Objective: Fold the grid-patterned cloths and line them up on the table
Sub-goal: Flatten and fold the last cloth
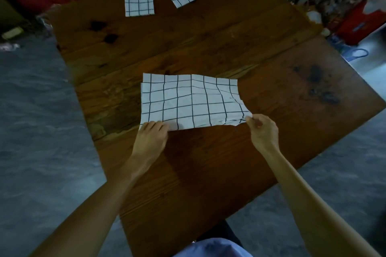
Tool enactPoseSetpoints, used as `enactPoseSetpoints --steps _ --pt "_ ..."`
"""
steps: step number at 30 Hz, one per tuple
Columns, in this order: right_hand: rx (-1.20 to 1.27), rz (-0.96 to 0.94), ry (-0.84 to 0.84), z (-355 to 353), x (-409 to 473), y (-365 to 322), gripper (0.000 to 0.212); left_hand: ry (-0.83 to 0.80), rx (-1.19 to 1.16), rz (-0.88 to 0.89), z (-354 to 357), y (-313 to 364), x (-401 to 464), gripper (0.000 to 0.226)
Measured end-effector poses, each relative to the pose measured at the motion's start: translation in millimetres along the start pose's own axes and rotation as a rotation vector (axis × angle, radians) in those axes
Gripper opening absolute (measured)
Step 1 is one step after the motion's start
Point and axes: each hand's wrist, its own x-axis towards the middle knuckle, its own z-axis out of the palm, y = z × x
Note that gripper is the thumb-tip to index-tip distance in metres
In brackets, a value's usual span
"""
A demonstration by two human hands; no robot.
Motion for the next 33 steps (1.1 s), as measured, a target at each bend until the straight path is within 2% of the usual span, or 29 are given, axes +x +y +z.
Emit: enactPoseSetpoints --steps 5,10,13,15,17,23,28,31,33 --pt "0.038 -0.028 -0.071 -2.5 -1.2 3.3 0.033 0.015 -0.034 -0.038 5.4 1.8 -12.6 0.021" --pt "0.255 0.014 -0.210 -1.8 -16.5 -0.8 0.025 -0.042 -0.040 -0.067 6.3 9.3 -16.5 0.028" --pt "0.191 0.029 -0.313 6.5 -23.6 -3.4 0.009 -0.050 -0.043 -0.052 10.5 19.7 -11.6 0.040" --pt "0.162 0.063 -0.339 11.6 -25.7 -1.5 0.018 -0.061 -0.060 -0.035 13.4 29.9 -5.0 0.043" --pt "0.149 0.079 -0.330 10.8 -27.8 -0.8 0.028 -0.083 -0.079 -0.008 16.3 41.4 0.1 0.046" --pt "0.235 0.086 -0.281 3.8 -31.1 -0.2 0.034 -0.001 -0.087 0.138 20.5 62.7 10.0 0.049" --pt "0.320 0.114 -0.207 -2.3 -30.3 3.4 0.026 0.007 -0.065 0.205 23.4 50.3 9.4 0.053" --pt "0.342 0.152 -0.181 -6.1 -26.5 4.1 0.027 0.041 -0.029 0.239 23.0 40.7 10.2 0.040" --pt "0.347 0.153 -0.191 -4.9 -25.2 5.2 0.020 0.071 -0.036 0.227 22.1 39.6 9.8 0.037"
